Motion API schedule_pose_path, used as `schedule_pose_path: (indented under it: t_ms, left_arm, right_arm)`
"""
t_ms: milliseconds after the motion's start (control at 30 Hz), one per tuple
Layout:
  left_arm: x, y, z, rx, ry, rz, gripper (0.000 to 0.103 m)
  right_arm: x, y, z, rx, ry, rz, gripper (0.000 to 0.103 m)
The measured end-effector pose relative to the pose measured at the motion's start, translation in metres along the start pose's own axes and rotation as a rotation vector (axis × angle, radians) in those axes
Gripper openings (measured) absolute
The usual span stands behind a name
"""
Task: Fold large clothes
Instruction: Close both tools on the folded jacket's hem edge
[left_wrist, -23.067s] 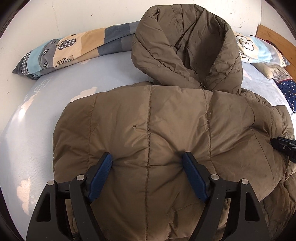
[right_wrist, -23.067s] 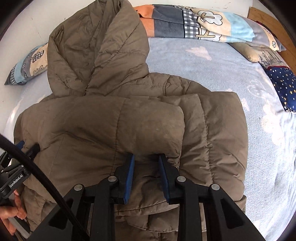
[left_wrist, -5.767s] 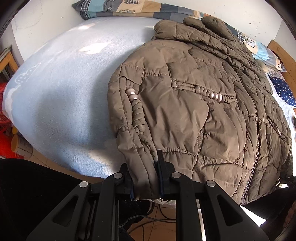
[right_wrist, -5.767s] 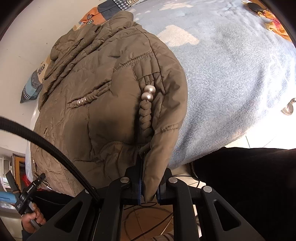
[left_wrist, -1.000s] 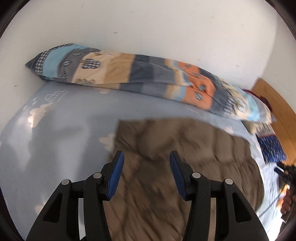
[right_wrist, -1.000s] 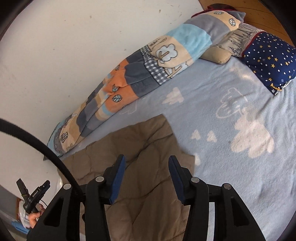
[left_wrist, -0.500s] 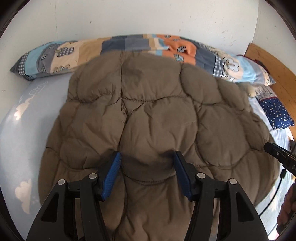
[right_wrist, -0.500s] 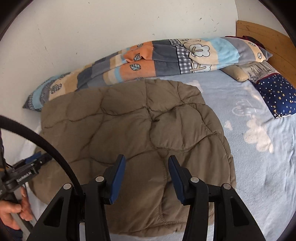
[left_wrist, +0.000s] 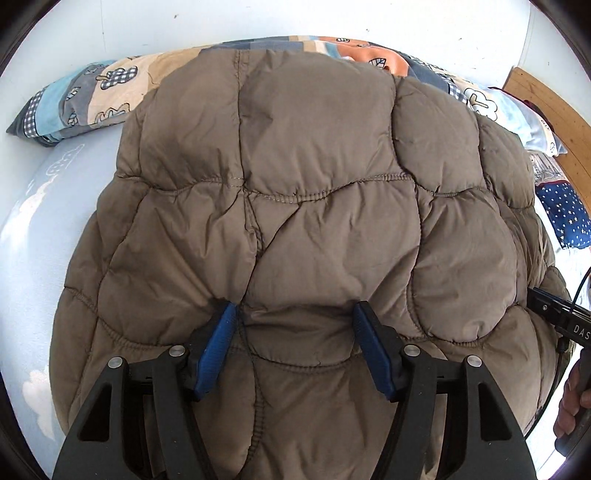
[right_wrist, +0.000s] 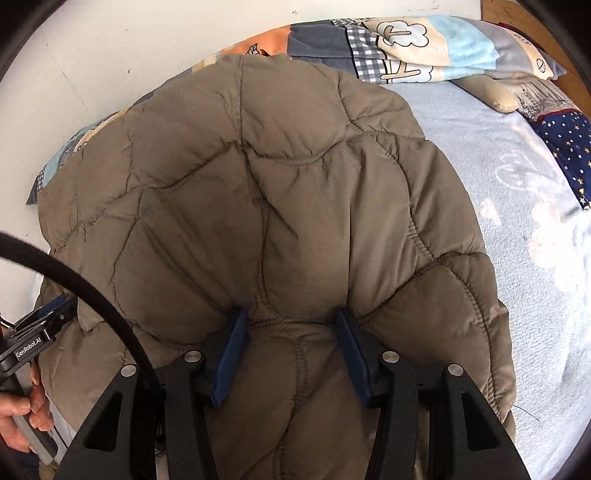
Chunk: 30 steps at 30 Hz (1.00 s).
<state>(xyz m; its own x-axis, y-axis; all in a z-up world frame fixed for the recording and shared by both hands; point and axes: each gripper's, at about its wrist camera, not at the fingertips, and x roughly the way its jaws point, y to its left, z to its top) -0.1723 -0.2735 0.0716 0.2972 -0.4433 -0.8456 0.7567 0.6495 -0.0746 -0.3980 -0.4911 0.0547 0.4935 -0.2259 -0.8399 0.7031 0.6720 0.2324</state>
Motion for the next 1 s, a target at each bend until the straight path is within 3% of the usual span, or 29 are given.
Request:
schedule_pose_path:
  t_ms: [100,200,367,467,800,1000]
  left_arm:
    - [-0.009,0.0,0.0,-0.014,-0.016,0.002,0.066]
    - [-0.019,0.003,0.002,-0.035,-0.03,-0.011,0.065]
    - [-0.036,0.009,0.012,-0.033,-0.104,0.034,0.065]
    - [-0.035,0.02,0.017,-0.045,-0.111,0.073,0.065]
    - [-0.022,0.043,0.017,-0.08,-0.071,0.112,0.065]
    - [-0.013,0.048,0.016,-0.092,-0.038,0.094,0.066]
  right_arm:
    - [-0.01,0.002,0.001,-0.002,0.001,-0.013,0.056]
    - [-0.029,0.002,0.007,0.021,-0.023,0.046,0.056]
    - [-0.064,-0.011,0.019,0.049,-0.169,0.069,0.056]
    - [-0.064,-0.019,0.018,0.066,-0.192,0.008,0.055]
    - [-0.029,-0.037,0.023,0.101,-0.082,-0.051,0.049]
    - [-0.017,-0.045,0.018,0.112,-0.042,-0.031,0.05]
